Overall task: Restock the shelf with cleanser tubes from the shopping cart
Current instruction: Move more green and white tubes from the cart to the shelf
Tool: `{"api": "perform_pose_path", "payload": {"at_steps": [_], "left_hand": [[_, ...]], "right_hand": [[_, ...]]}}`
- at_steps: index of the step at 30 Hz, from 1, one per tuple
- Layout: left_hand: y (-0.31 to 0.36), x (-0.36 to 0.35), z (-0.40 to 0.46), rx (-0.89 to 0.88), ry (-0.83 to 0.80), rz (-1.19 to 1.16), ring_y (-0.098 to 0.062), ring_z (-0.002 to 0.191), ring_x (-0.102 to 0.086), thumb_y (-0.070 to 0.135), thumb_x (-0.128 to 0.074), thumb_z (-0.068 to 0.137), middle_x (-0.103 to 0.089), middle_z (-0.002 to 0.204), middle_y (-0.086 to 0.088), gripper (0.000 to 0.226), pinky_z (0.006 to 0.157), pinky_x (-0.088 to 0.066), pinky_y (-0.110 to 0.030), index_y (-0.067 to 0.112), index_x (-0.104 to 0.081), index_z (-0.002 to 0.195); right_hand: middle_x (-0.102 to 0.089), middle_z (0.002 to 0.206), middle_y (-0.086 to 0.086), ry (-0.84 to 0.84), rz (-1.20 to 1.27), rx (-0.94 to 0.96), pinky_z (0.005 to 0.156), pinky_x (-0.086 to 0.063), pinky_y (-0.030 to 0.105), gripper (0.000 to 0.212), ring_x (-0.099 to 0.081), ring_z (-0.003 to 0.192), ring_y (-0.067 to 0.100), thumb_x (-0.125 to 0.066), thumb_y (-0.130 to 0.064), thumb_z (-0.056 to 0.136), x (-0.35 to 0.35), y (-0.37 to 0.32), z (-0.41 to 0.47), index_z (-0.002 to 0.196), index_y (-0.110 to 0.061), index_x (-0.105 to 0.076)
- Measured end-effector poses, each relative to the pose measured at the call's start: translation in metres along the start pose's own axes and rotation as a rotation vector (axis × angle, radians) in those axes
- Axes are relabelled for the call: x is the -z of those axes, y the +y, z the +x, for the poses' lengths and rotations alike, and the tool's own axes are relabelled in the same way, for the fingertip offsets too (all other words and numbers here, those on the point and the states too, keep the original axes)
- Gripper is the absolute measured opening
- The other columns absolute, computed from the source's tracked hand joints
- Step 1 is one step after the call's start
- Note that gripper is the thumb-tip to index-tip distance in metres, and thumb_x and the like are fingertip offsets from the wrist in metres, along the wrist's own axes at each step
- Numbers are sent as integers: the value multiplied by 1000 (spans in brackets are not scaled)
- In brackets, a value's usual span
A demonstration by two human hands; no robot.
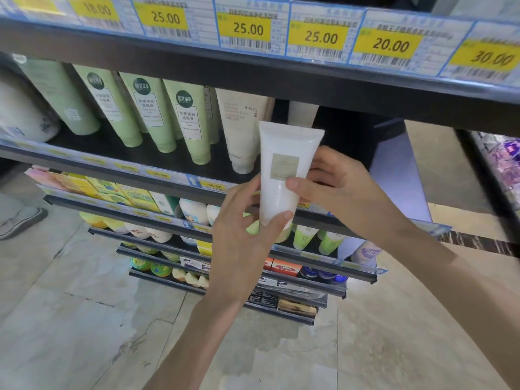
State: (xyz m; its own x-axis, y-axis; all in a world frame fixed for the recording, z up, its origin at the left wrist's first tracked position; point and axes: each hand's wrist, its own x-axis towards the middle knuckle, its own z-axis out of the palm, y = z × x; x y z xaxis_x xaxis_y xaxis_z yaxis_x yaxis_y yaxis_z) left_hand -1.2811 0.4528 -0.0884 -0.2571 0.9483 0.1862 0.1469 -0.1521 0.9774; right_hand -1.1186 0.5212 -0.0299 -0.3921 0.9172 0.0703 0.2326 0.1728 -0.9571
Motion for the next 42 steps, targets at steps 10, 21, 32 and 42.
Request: {"api": "perform_pose_path", "payload": {"at_steps": [10,21,32,42], "left_hand": [[-27,32,16,-330,77,560,-13,140,-40,22,-68,100,-55,140,8,42,118,-33,-29,18,-61,141],[-47,33,20,-410,91,667,-26,146,-37,12,-70,98,-53,142,-4,42,120,-32,-34,16,-61,139],[-52,29,19,-420,102,635,-28,147,-36,8,-68,98,-52,143,-8,42,120,-23,-21,12,-60,139],[-59,26,19,-448,133,613,-26,147,-36,3,-67,96,-54,141,-8,41,121,-25,-29,10,-62,136]], "right_hand": [[-77,115,2,224,273,-97,83,-62,33,21,-73,107,18,-60,-13,102,17,-2,13,121,-10,-68],[-73,118,-3,378,73,20,93,-60,36,23,-71,109,8,-66,-9,99,29,16,60,122,-9,-64],[-64,126,-10,328,-269,-25,96,-55,27,58,-65,111,3,-82,-22,85,16,32,75,135,-19,-51],[-60,115,-13,325,-414,-85,65,-43,-2,47,-60,93,-9,-78,-21,90,16,48,81,129,-16,-52]]}}
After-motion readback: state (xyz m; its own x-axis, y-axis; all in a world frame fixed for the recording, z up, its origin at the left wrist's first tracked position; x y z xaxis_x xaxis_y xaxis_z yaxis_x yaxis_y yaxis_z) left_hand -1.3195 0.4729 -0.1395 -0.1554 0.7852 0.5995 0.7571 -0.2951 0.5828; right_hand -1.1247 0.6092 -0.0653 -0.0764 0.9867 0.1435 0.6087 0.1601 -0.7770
